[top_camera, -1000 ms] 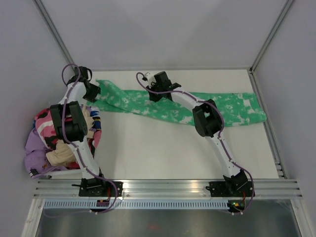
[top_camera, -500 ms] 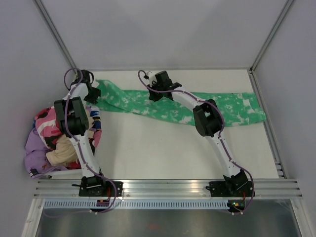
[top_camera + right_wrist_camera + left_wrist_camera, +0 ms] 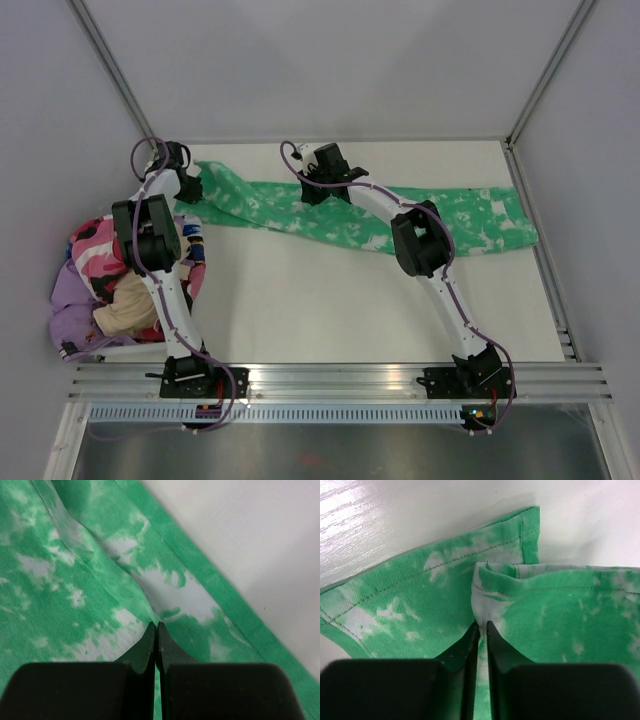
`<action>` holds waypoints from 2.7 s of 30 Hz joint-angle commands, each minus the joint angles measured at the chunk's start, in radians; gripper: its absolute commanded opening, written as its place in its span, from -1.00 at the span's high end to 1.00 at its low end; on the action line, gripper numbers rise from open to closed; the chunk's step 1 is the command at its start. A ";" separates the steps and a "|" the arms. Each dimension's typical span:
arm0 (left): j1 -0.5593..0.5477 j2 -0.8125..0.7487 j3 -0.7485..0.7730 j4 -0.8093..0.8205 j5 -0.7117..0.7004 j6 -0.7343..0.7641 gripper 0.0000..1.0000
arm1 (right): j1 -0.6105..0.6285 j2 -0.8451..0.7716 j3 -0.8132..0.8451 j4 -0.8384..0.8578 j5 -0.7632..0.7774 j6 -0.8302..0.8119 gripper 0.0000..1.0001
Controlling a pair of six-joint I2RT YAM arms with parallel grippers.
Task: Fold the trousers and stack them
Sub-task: Fold the trousers
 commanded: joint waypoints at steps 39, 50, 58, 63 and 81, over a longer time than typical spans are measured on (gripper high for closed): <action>0.009 -0.252 -0.226 0.013 -0.246 -0.010 0.94 | -0.038 -0.027 0.029 0.187 0.070 0.203 0.57; 0.019 -0.243 -0.116 0.116 -0.127 0.109 -0.21 | -0.041 -0.210 0.080 0.009 0.048 0.203 -0.76; -0.028 -0.304 -0.059 0.240 0.057 0.238 -0.43 | -0.189 -0.484 -0.265 -0.082 0.205 0.350 -0.73; -0.183 -0.283 -0.007 0.323 0.175 0.425 -0.42 | -0.294 -0.599 -0.586 0.016 0.209 0.427 -0.65; -0.396 -0.212 -0.189 0.216 0.228 0.556 -0.16 | -0.276 -0.337 -0.484 0.084 0.270 0.269 -0.44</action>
